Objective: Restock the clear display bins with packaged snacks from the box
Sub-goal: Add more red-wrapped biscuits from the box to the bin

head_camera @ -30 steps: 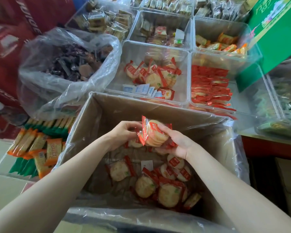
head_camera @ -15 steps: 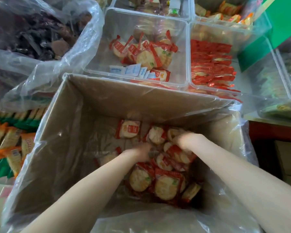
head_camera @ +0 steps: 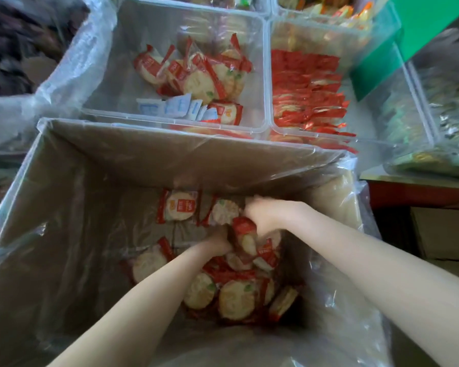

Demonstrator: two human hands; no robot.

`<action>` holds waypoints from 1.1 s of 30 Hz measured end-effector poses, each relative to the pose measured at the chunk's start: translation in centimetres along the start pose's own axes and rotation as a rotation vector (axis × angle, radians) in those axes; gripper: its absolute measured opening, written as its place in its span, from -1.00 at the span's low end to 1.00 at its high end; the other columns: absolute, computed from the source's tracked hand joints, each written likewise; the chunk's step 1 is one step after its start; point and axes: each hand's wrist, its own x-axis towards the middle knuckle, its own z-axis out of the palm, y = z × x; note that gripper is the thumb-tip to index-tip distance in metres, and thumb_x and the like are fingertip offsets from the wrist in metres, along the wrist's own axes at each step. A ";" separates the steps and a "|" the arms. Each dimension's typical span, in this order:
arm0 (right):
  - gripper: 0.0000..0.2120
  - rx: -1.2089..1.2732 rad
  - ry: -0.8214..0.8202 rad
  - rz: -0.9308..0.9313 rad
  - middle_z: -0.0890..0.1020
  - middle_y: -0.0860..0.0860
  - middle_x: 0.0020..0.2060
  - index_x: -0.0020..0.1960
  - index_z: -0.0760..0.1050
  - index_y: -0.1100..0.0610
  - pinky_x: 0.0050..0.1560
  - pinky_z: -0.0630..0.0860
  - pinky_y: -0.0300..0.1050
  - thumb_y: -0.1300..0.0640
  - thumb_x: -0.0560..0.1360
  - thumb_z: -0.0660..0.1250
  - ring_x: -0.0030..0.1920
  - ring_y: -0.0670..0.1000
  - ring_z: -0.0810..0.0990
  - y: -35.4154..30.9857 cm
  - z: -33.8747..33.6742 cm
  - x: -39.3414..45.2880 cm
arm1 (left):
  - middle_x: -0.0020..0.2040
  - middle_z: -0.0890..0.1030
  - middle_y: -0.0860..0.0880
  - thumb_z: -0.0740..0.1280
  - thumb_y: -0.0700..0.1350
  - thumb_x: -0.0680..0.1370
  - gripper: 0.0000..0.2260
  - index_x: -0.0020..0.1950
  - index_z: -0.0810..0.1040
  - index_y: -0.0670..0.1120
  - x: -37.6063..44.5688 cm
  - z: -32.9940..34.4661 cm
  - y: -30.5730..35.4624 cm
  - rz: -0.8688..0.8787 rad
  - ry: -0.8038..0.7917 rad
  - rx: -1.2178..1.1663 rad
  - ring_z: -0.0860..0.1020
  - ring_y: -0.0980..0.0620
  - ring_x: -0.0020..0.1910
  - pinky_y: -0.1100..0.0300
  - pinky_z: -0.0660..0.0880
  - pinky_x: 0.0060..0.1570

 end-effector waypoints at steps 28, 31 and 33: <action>-0.73 1.072 0.489 -0.224 0.65 0.09 -0.06 0.05 0.53 0.17 0.02 0.58 -0.05 0.33 0.38 0.44 -0.03 0.04 0.63 0.8 -11.9 -18.4 | 0.18 0.58 -0.15 0.39 0.12 0.38 -0.50 0.24 0.49 -0.08 -17.6 -22.3 10.7 0.275 -0.285 -0.842 0.55 -0.19 0.13 -0.23 0.46 0.12; -0.71 1.083 0.473 -0.249 0.66 0.04 -0.05 0.06 0.53 0.14 0.07 0.58 -0.09 0.36 0.39 0.42 0.02 0.02 0.64 2.9 -12.1 -19.3 | 0.17 0.56 -0.19 0.43 -0.07 0.41 -0.51 0.31 0.43 -0.12 -17.0 -22.1 13.2 0.339 -0.223 -0.740 0.56 -0.20 0.08 -0.21 0.46 0.17; -0.73 1.037 0.433 -0.240 0.68 -0.05 -0.17 0.03 0.53 0.13 -0.16 0.56 -0.30 0.38 0.39 0.41 -0.13 -0.12 0.66 4.8 -12.4 -20.0 | 0.11 0.57 -0.19 0.36 -0.15 0.49 -0.64 0.27 0.45 -0.14 -16.6 -22.2 15.1 0.330 -0.128 -0.721 0.60 -0.15 0.01 -0.16 0.52 0.11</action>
